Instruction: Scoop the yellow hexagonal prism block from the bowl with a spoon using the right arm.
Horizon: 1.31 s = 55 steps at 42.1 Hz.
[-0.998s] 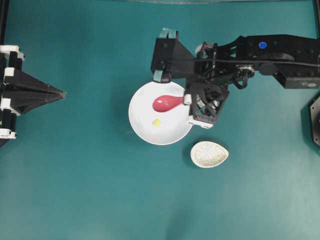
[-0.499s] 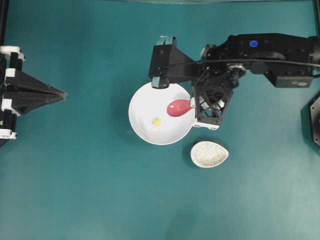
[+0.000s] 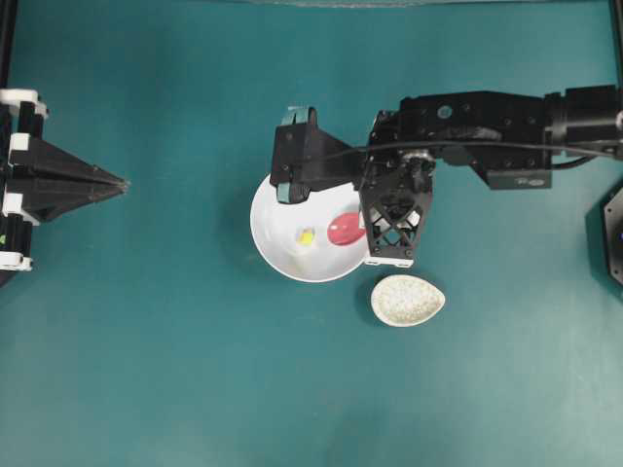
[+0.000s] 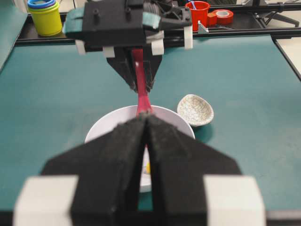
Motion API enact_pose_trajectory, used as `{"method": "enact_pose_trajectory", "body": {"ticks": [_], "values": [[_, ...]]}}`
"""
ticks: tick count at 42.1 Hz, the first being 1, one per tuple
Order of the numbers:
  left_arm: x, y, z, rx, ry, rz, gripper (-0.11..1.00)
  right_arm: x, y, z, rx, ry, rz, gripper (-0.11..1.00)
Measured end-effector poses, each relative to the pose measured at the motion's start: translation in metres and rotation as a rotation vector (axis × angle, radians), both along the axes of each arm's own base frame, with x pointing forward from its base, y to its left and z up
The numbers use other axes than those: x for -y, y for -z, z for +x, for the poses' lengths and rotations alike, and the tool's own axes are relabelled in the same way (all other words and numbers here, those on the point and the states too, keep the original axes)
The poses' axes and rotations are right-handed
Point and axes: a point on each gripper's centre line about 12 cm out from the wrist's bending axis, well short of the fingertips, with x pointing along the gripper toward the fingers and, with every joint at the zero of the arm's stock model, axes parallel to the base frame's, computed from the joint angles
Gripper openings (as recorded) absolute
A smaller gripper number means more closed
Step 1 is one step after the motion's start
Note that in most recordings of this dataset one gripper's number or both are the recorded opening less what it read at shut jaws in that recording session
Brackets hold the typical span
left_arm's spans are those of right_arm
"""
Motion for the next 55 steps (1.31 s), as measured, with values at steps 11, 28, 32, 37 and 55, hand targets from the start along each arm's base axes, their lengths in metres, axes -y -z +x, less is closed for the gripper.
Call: {"method": "enact_pose_trajectory", "body": {"ticks": [11,28,32,37,55], "values": [[0.000,-0.001,0.000,0.003,0.000,0.000,0.00,-0.001,0.007,0.008,0.034,-0.026,-0.007,0.23],[0.000,-0.001,0.000,0.006,0.000,0.000,0.00,-0.001,0.026,0.018,0.040,-0.028,-0.009,0.23],[0.000,-0.001,0.000,0.006,0.000,0.000,0.00,-0.001,0.027,0.021,0.058,-0.027,-0.013,0.23],[0.000,-0.001,0.000,0.008,0.000,0.000,0.00,-0.002,0.026,0.027,0.084,-0.028,-0.014,0.23],[0.000,-0.002,0.000,0.015,0.000,0.000,0.00,-0.001,0.020,0.046,0.205,-0.023,-0.029,0.23]]}}
